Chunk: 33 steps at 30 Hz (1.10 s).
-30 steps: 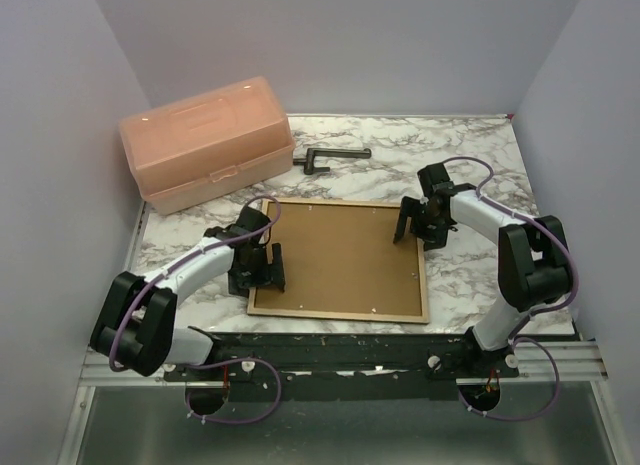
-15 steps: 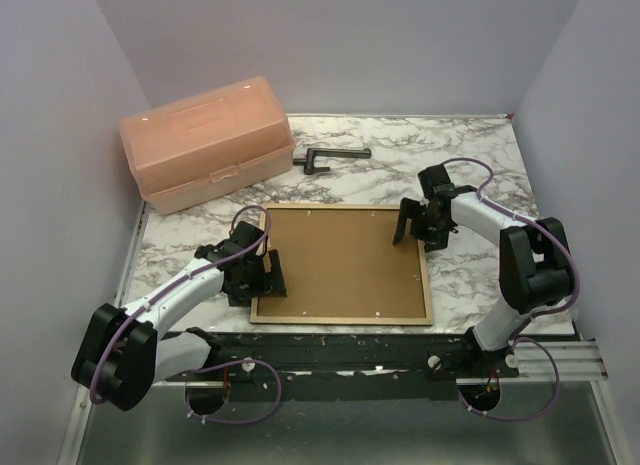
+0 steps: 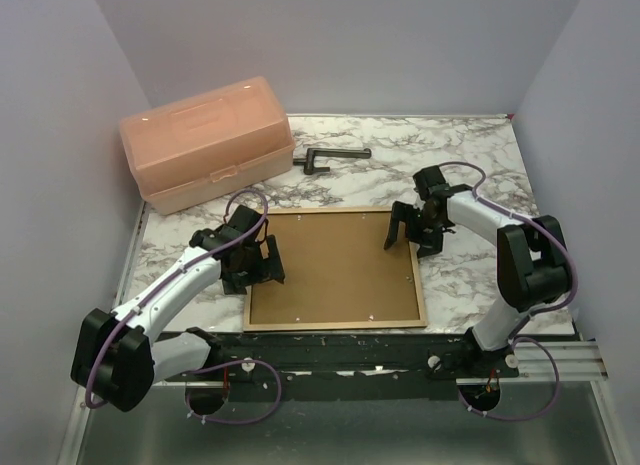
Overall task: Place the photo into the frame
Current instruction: Adjust the photo frame at the center of the board, then install the photo frame at the center of the board.
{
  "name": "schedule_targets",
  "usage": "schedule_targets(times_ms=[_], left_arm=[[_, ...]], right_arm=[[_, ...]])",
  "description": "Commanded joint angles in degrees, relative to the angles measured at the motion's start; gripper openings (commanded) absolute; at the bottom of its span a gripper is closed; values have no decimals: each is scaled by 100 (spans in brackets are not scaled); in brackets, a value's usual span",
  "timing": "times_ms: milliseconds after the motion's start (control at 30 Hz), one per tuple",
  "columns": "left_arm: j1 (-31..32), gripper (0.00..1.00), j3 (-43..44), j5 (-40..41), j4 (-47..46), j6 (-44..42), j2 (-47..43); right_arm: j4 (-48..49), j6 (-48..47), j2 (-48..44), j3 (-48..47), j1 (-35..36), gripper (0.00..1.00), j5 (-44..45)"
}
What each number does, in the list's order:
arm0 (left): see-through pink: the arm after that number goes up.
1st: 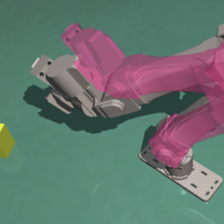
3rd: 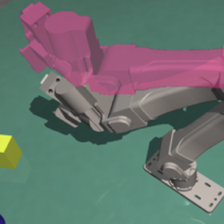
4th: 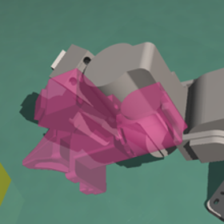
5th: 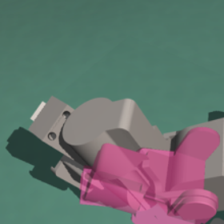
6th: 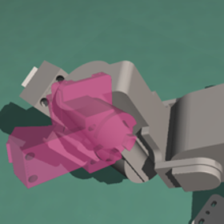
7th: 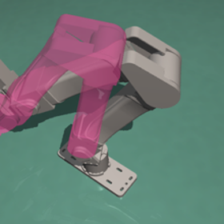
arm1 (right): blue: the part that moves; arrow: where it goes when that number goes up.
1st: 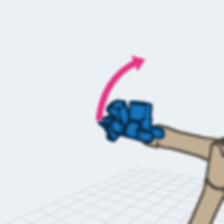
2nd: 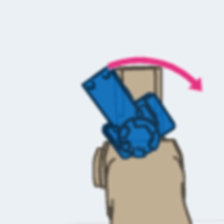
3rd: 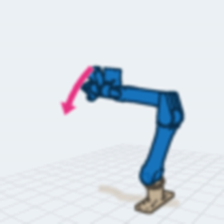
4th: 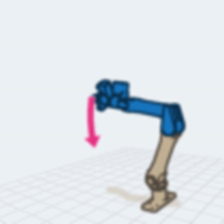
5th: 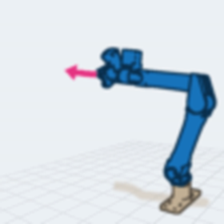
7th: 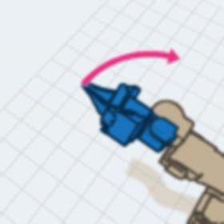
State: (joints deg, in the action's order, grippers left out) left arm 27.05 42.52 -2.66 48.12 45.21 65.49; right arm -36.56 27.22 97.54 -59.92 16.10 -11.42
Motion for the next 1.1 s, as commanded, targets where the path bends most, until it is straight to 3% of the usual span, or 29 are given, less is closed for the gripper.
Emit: schedule_targets(times_ms=[0,233,767,1067], left_arm=[[-98,98,193,221,106,-205,124],[-156,98,334,97,-3,-349,353],[-200,98,331,-354,-232,-443,621],[-200,98,248,-339,-259,-461,642]], right_arm=[[-632,35,-416,135,59,100,257],[-1064,91,-711,502,204,99,325],[-1380,281,-563,508,793,61,1518],[-1295,182,-387,418,798,61,1816]])
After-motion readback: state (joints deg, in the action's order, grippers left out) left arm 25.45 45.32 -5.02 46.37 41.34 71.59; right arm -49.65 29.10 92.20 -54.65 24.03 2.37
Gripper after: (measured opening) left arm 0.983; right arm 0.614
